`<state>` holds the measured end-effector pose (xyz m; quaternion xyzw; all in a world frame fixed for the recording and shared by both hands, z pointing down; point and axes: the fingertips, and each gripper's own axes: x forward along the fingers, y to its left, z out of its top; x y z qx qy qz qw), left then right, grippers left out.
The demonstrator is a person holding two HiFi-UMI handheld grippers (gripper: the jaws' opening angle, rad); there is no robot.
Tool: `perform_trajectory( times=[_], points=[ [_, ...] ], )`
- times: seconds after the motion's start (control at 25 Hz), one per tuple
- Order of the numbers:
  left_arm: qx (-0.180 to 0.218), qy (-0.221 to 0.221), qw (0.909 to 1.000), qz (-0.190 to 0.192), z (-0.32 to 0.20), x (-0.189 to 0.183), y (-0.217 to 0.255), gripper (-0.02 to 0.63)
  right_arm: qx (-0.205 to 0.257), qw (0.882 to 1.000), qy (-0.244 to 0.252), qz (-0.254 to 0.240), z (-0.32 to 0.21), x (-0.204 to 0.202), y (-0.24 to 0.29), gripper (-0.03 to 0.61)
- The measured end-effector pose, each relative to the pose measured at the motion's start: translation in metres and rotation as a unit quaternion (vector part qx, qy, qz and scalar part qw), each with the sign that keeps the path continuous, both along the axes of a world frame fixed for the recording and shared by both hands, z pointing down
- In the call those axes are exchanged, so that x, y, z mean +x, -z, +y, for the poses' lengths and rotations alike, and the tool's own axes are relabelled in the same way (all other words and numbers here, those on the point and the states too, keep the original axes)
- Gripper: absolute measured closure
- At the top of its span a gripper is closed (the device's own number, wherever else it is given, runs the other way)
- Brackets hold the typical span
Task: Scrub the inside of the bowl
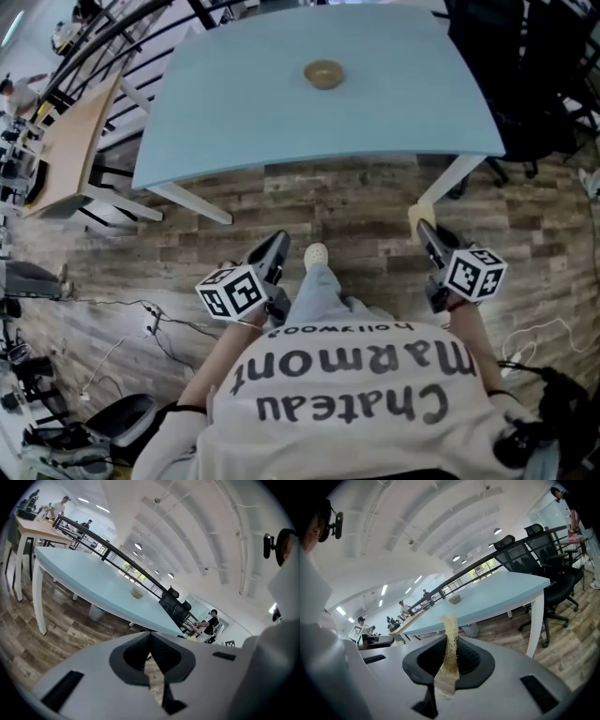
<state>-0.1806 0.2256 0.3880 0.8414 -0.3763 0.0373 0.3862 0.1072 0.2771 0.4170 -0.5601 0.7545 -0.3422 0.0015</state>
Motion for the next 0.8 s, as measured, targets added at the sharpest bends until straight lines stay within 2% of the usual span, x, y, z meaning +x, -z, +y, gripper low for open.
perform_trajectory(
  times=[0.16, 0.32, 0.6, 0.8],
  points=[
    [0.010, -0.024, 0.9996, -0.008, -0.029, 0.024, -0.002, 0.611, -0.017, 1.000, -0.013, -0.001, -0.018, 0.008, -0.008, 0.515],
    [0.014, -0.042, 0.9990, -0.005, -0.069, 0.033, 0.009, 0.611, -0.012, 1.000, -0.018, 0.000, -0.056, 0.009, 0.001, 0.515],
    [0.008, -0.047, 0.9988, -0.010, -0.142, 0.015, 0.015, 0.611, 0.008, 0.999, -0.039, -0.020, -0.134, -0.004, 0.017, 0.515],
    [0.019, -0.065, 0.9977, -0.007, -0.196, 0.016, 0.027, 0.611, 0.011, 0.997, -0.067, -0.029, -0.176, -0.003, 0.024, 0.515]
  ],
)
